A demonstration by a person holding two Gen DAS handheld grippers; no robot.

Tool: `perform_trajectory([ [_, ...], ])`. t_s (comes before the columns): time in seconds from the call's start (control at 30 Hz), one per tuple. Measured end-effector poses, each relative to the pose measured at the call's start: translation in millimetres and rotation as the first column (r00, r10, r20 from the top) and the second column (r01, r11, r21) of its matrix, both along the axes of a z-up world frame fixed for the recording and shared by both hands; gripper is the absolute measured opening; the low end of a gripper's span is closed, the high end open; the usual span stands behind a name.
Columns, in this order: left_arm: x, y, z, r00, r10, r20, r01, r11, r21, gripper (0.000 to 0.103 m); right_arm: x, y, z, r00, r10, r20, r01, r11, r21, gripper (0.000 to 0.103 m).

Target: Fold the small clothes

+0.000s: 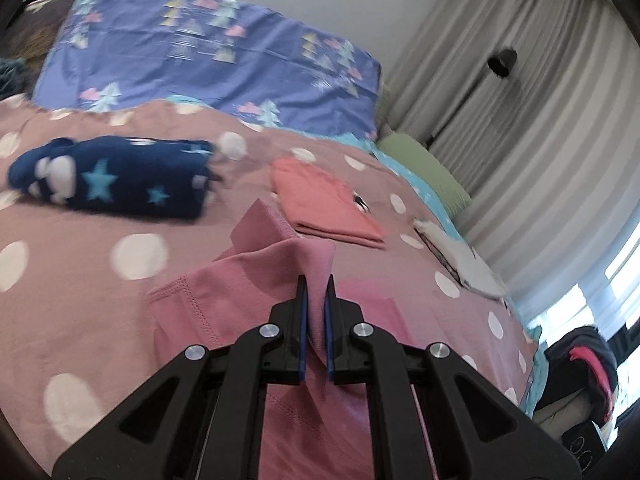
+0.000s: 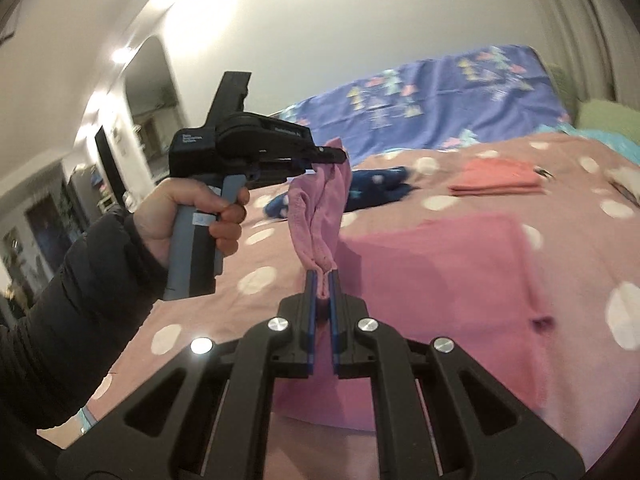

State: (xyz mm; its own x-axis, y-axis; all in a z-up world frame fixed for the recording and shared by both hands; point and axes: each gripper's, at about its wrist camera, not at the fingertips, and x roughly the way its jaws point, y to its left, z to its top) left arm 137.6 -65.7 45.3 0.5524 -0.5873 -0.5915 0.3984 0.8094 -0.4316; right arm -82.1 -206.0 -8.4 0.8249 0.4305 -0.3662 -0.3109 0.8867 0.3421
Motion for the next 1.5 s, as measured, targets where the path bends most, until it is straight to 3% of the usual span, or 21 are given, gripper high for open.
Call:
perform_trajectory([
  [0.3,10.3,-122.7,-27.4,0.990,-0.130,-0.052,0.136,0.980,0.143,0.006,-6.7,-89.5,-37.9,0.985,-0.135,-0.106,0.148,0.981,0.126,0.005],
  [0.5,12.8,-166.0,-44.3,0.983,-0.169,-0.071,0.181,0.960,0.216,0.006,-10.7,-120.4,-57.3,0.974,-0.168,-0.155,0.193,0.967,0.169,0.005],
  [0.63,17.2,-188.7,-61.3,0.979,-0.180,-0.091,0.200,0.929,0.310,0.008,-10.2,-123.2,-67.8,0.971,-0.156,-0.184,0.187,0.967,0.171,0.005],
  [0.67,16.7,-192.4,-64.3,0.978,-0.187,-0.091,0.206,0.922,0.329,0.011,-9.2,-123.9,-70.5,0.969,-0.152,-0.193,0.187,0.967,0.173,0.005],
  [0.73,11.0,-198.1,-67.4,0.977,-0.196,-0.081,0.212,0.906,0.367,0.049,-7.4,-126.8,-75.8,0.964,-0.142,-0.223,0.186,0.964,0.192,0.005],
  [0.97,-47.8,-177.1,-25.7,0.967,-0.236,0.095,0.171,0.880,0.443,0.073,-13.1,-135.4,-84.5,0.963,-0.093,-0.254,0.161,0.952,0.260,0.005],
  [1.1,-104.0,-146.2,-20.8,0.949,-0.286,0.129,0.198,0.866,0.459,0.080,-13.4,-140.7,-83.3,0.964,-0.051,-0.262,0.141,0.930,0.340,0.005],
  [1.2,-151.9,-122.4,-34.5,0.941,-0.315,0.119,0.221,0.845,0.487,0.080,-8.0,-148.0,-82.4,0.962,-0.016,-0.273,0.130,0.905,0.405,0.005],
  [1.3,-196.9,-106.4,-63.8,0.939,-0.328,0.103,0.215,0.794,0.569,0.080,-7.2,-151.3,-77.1,0.963,0.003,-0.270,0.120,0.891,0.438,0.005],
  [1.4,-213.8,-97.1,-88.0,0.948,-0.310,0.065,0.215,0.780,0.588,0.080,-11.6,-153.7,-68.3,0.967,-0.005,-0.256,0.119,0.894,0.432,0.005],
  [1.5,-214.6,-88.9,-109.2,0.969,-0.236,0.068,0.140,0.759,0.635,0.080,-19.0,-155.5,-61.0,0.967,-0.040,-0.251,0.138,0.912,0.385,0.004],
])
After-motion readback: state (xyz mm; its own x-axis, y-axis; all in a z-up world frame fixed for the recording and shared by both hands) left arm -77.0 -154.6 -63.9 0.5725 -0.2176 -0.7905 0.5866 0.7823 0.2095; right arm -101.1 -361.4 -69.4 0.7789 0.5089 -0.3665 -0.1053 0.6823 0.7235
